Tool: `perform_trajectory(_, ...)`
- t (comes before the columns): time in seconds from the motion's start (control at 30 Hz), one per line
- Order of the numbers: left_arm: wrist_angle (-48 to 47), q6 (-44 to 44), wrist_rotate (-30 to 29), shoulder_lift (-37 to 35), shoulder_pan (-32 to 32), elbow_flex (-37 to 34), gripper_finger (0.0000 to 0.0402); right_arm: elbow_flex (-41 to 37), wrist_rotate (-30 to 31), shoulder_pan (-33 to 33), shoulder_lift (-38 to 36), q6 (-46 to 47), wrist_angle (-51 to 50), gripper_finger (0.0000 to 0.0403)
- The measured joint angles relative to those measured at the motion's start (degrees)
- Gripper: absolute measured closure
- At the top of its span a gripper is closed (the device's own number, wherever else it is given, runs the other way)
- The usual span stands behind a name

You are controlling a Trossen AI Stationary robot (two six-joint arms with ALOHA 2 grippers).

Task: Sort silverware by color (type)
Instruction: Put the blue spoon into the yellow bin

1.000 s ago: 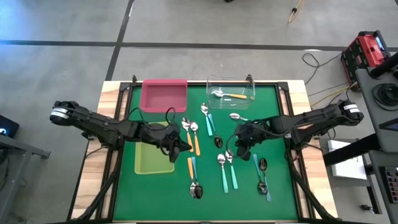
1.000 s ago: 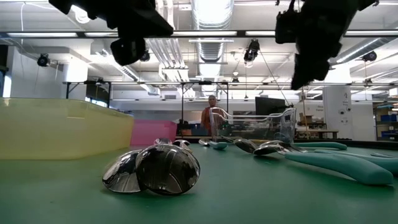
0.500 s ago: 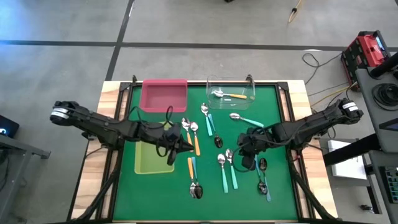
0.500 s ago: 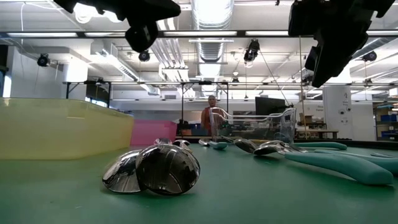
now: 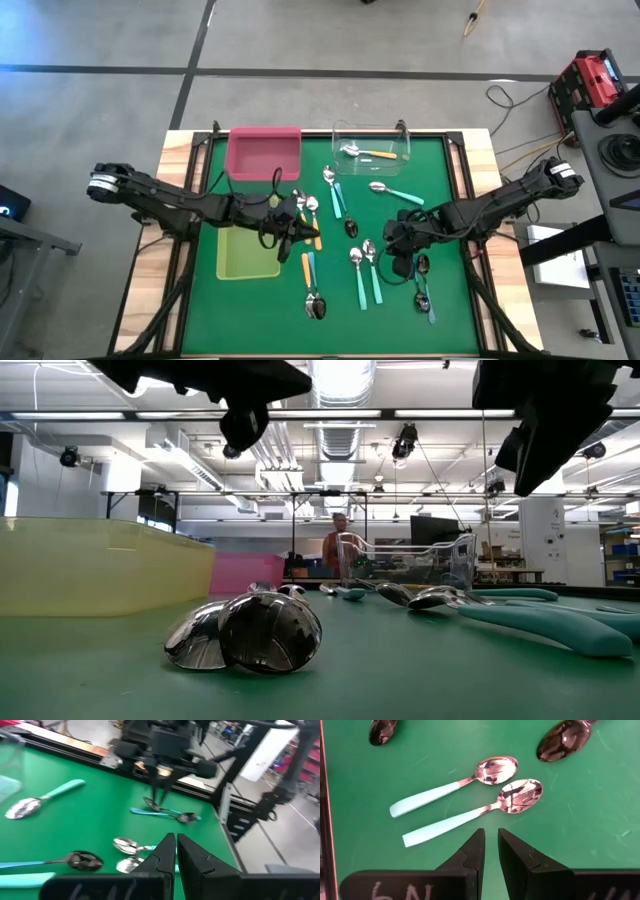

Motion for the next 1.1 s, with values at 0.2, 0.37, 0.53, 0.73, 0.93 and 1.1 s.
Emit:
perform_trajectory(0.2, 0.57, 1.51, 5.0, 0.09, 3.68, 0.0, 0.0401, 0.0, 12.87, 2.01, 0.0, -6.19, 2.94, 0.036)
perform_trajectory(0.37, 1.84, 3.32, 8.04, 0.29, 5.12, 0.0, 0.0401, 0.0, 16.99, 2.28, 0.0, -11.13, 7.34, 0.036)
perform_trajectory(0.53, 0.67, 8.3, 8.39, 2.29, 5.67, 2.75, 0.0402, -0.02, 20.12, 2.26, 0.0, -17.1, 13.16, 0.036)
perform_trajectory(0.73, -19.86, 22.71, 8.28, 7.89, 5.72, 15.24, 0.0402, -0.14, 23.72, 2.26, 0.02, -21.96, 17.31, 0.036)
perform_trajectory(0.93, -32.05, 35.71, 6.14, 13.64, 5.78, 22.48, 0.0402, -0.24, 24.1, 2.26, -0.42, -25.13, 17.86, 0.036)
perform_trajectory(1.1, -32.86, 44.22, 6.11, 16.86, 6.09, 24.52, 0.0401, -0.26, 24.19, 2.24, -4.32, -29.83, 18.43, 0.036)
